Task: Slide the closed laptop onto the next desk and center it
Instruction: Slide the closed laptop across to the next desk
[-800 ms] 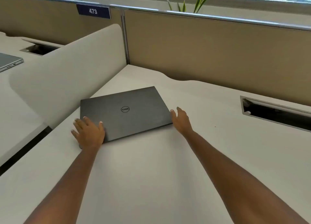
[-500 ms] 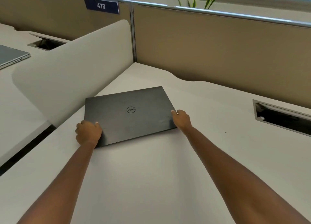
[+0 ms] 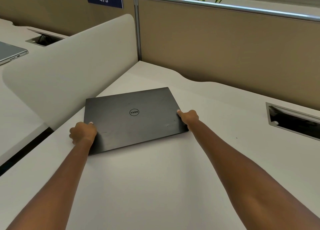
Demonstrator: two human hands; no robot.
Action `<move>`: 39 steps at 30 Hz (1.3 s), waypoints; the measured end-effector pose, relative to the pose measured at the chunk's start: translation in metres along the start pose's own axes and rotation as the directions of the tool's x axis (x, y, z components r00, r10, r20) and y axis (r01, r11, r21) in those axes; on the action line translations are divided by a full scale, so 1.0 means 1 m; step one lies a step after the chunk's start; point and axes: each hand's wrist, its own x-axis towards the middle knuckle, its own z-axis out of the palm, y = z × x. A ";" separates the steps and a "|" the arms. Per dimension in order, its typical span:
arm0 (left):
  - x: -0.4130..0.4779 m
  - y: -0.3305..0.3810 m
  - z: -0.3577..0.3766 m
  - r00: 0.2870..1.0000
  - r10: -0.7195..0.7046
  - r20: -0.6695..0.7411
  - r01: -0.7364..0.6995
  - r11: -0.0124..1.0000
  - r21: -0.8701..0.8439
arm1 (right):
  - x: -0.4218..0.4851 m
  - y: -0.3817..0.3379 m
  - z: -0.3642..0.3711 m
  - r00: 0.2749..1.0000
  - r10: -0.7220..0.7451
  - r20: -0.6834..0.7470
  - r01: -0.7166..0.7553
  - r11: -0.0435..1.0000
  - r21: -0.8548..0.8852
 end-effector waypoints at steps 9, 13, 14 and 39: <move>0.005 -0.003 -0.007 0.997 -0.079 -0.011 0.075 0.976 -0.206 | 0.001 0.005 0.007 1.000 -0.006 0.028 0.005 1.000 0.024; 0.000 -0.001 -0.009 0.990 -0.141 0.000 0.134 0.936 -0.325 | 0.001 0.010 0.007 1.000 -0.028 -0.012 0.028 0.999 0.036; 0.000 -0.001 -0.009 0.989 -0.148 0.003 0.140 0.931 -0.338 | 0.000 0.012 0.007 0.999 -0.034 -0.027 0.035 0.999 0.040; -0.137 0.033 0.048 0.970 0.027 0.241 0.079 0.904 -0.420 | -0.054 0.129 -0.138 0.913 -0.020 -0.409 0.044 0.998 0.050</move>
